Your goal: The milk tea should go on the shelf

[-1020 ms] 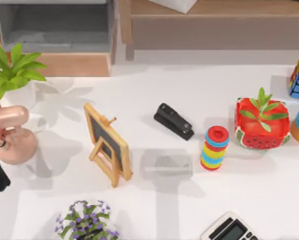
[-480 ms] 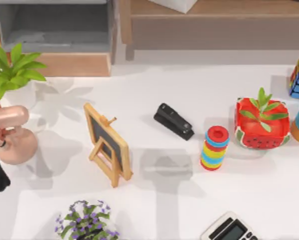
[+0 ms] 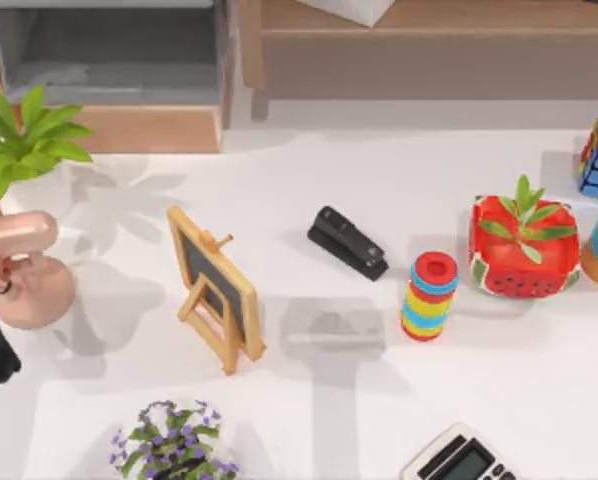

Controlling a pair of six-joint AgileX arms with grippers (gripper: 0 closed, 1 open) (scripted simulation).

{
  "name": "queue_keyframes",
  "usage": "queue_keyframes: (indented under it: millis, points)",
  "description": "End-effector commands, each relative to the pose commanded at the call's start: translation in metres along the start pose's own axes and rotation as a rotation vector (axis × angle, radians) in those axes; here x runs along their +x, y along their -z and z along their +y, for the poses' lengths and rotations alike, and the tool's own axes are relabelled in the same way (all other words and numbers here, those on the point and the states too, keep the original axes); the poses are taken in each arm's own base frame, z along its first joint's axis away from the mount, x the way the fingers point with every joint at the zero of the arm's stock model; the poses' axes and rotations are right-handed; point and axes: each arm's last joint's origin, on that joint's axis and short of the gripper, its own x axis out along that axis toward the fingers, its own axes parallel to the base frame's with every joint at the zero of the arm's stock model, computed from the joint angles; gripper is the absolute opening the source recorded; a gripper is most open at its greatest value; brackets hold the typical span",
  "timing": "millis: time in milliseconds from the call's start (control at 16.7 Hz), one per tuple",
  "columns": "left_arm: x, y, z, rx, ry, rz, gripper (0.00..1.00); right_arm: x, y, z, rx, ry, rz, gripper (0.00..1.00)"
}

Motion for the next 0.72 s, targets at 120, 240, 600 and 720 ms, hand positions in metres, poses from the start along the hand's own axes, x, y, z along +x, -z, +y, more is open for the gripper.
queue_keyframes:
  millis: [120, 240, 600, 720]
  points:
    - [0.000, 0.000, 0.000, 0.000, 0.000, 0.000, 1.00, 0.000, -0.002, 0.000, 0.000, 0.000, 0.000, 0.00]
    - [0.000, 0.000, 0.000, 0.000, 0.000, 0.000, 1.00, 0.000, -0.001, 0.000, 0.001, 0.000, 0.000, 0.00]
    - [0.000, 0.000, 0.000, 0.000, 0.000, 0.000, 1.00, 0.023, -0.051, -0.002, -0.071, 0.009, -0.112, 0.00]
    - [0.000, 0.000, 0.000, 0.000, 0.000, 0.000, 1.00, 0.036, -0.078, 0.002, -0.092, 0.011, -0.151, 0.00]
